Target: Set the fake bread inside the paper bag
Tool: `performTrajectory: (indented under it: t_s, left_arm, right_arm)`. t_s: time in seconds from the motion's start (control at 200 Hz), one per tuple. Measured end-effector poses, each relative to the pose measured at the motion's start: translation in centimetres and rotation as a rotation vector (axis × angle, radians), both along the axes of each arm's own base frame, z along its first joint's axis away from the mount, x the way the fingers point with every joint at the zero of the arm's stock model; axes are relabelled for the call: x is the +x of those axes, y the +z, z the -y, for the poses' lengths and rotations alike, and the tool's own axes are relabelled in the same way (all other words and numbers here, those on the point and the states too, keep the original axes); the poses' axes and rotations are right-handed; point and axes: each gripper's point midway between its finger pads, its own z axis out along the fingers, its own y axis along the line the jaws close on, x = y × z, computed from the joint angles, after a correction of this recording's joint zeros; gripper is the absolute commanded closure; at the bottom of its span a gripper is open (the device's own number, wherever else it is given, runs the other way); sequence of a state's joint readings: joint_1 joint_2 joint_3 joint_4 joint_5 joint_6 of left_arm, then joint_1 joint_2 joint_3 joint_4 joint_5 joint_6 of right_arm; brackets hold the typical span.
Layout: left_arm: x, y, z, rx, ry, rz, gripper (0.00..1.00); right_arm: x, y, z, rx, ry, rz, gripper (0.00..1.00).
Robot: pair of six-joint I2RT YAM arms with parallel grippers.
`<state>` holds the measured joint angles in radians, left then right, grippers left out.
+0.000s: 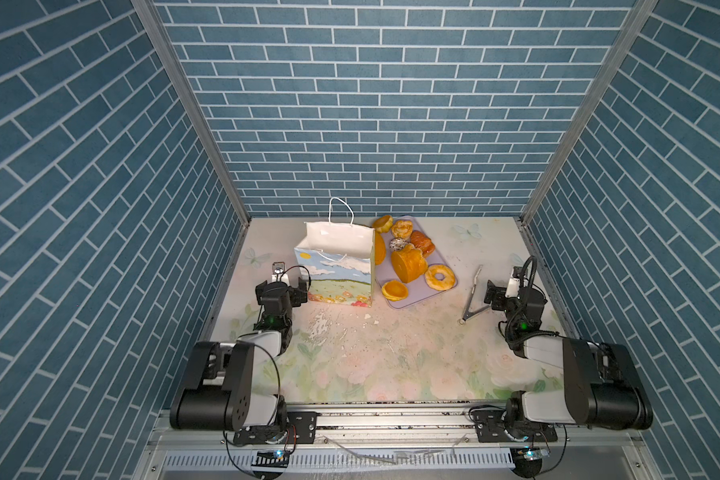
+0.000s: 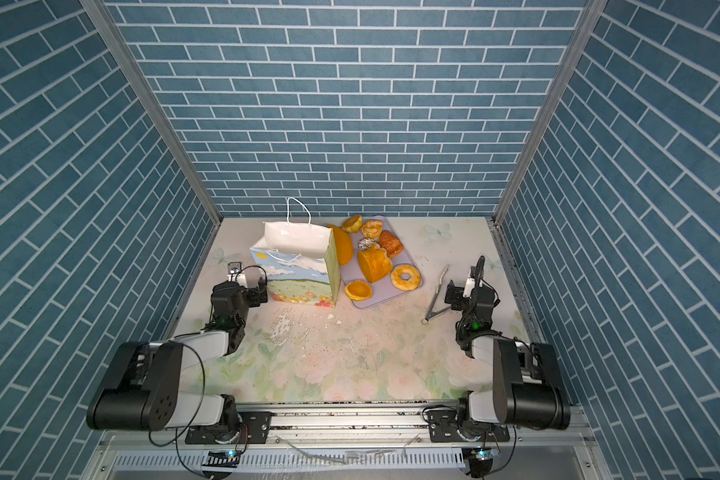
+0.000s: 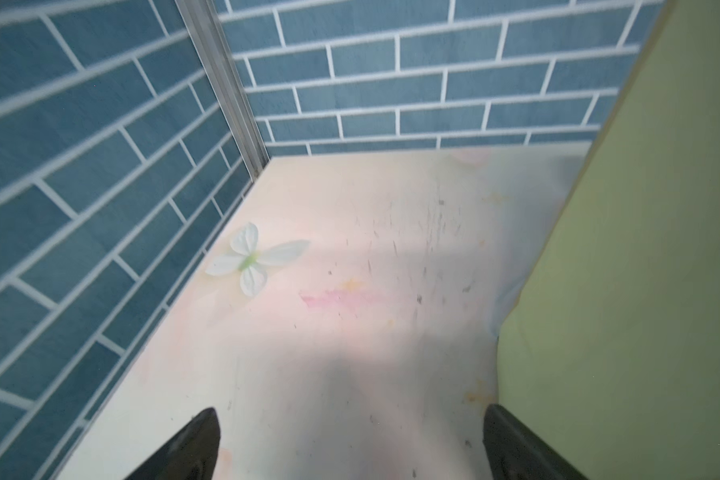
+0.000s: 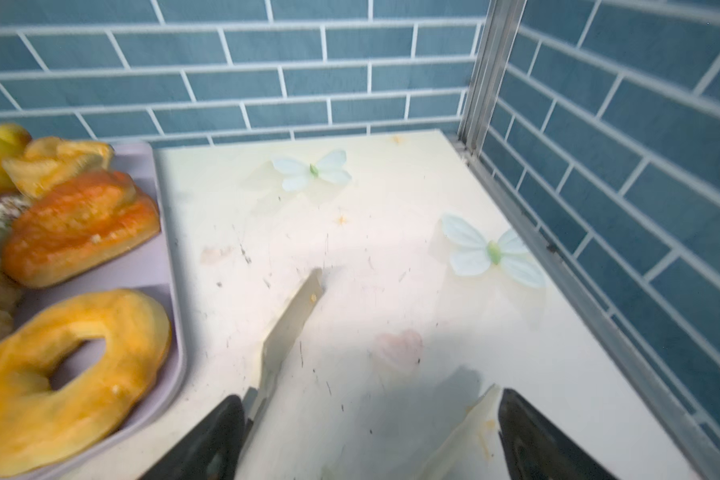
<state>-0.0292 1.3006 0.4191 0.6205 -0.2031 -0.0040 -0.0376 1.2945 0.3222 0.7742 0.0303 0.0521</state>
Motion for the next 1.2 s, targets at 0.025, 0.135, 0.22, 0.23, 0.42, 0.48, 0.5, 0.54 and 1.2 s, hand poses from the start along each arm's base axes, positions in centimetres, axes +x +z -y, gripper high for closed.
performTrajectory:
  t_s: [0.025,0.135,0.22,0.23,0.42,0.48,0.5,0.54,1.2]
  left_arm:
    - [0.0,1.3,-0.2,-0.014,0.009,0.014,0.0]
    - [-0.5,7.0,-0.7,-0.063,0.027,0.081,0.01]
    - [-1.9,10.3,-0.4,-0.092,0.015,0.103,0.0]
    - [-2.1,10.5,-0.3,-0.094,0.011,0.101,0.0]
    - [-5.1,16.4,2.1,-0.16,-0.109,0.078,0.0]
    - [-5.8,18.1,3.1,-0.182,-0.157,0.075,0.0]
    - [-6.0,18.4,3.3,-0.188,-0.167,0.074,0.0]
    - [-6.6,19.1,3.9,-0.206,-0.193,0.067,0.01]
    - [-9.8,21.7,11.1,-0.464,-0.37,-0.252,0.06]
  right_arm:
    - [-0.1,1.0,0.0,0.0,0.001,0.017,0.07]
    - [-0.3,5.6,-0.3,0.002,0.014,0.076,0.1]
    - [-0.3,9.1,-0.8,0.007,0.036,0.097,0.1]
    - [-0.3,9.4,-0.9,0.007,0.038,0.096,0.1]
    - [-0.1,14.5,-2.9,0.08,0.116,0.006,0.16]
    - [0.0,15.3,-3.7,0.112,0.139,-0.041,0.18]
    - [0.1,15.4,-4.1,0.121,0.148,-0.056,0.18]
    - [0.1,15.4,-4.8,0.135,0.166,-0.092,0.18]
    - [0.3,10.4,-16.5,0.081,0.415,-0.485,0.2]
